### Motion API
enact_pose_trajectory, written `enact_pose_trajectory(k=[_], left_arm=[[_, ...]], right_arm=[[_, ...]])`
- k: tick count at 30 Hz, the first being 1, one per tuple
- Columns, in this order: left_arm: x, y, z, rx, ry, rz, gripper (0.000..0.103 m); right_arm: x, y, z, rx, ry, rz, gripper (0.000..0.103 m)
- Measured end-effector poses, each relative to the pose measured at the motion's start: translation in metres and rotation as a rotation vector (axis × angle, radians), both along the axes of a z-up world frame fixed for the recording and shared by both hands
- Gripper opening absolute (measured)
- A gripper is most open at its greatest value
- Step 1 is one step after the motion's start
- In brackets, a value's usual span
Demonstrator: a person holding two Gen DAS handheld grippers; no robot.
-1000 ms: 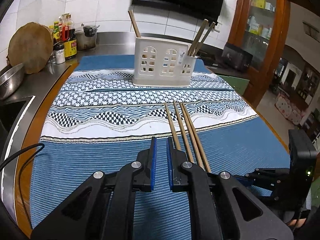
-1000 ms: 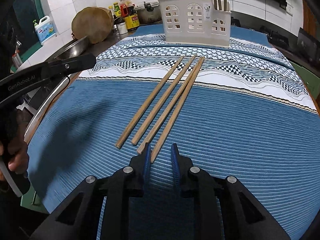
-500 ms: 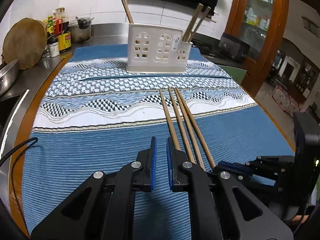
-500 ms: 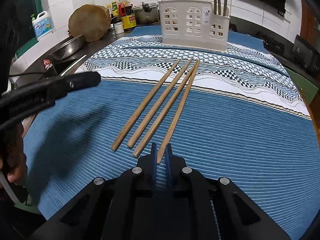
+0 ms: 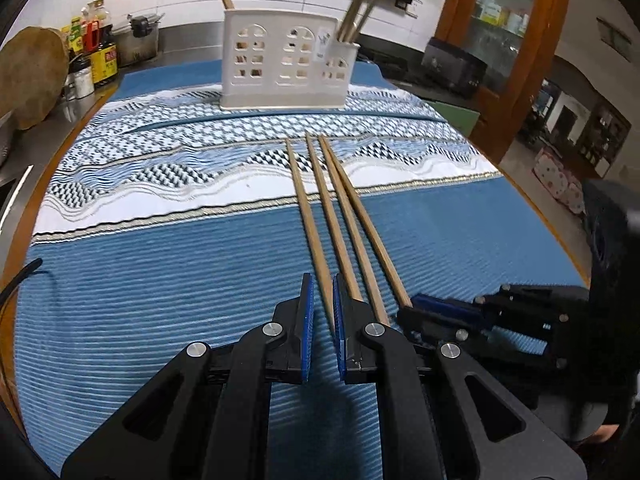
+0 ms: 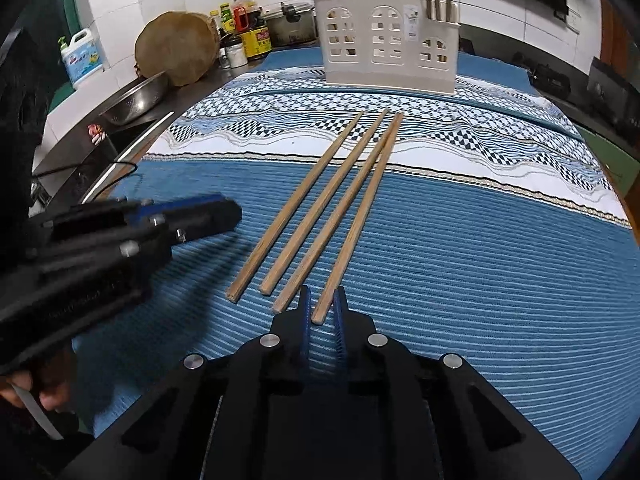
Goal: Organize utensils
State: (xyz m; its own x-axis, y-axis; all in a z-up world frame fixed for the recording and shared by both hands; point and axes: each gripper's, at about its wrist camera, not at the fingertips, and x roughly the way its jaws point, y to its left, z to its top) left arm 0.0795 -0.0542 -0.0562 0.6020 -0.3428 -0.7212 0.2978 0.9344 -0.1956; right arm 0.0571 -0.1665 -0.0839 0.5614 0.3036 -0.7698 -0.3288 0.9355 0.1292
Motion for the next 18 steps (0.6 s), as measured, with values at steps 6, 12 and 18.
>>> enact_pose_trajectory(k=[6,12,18], left_arm=[[0.003,-0.009,-0.010,0.005,0.033,-0.008,0.010],[0.006,-0.012,-0.018,0.019,0.062,0.014,0.012],[0.006,-0.019,-0.020,0.058,0.053,0.045,0.012]], right_arm=[[0.002,-0.007,-0.001,-0.007,0.006,-0.018,0.011],[0.003,-0.003,0.000,-0.020,-0.004,-0.010,0.014],[0.004,-0.001,-0.001,-0.034,-0.017,-0.005,0.011]])
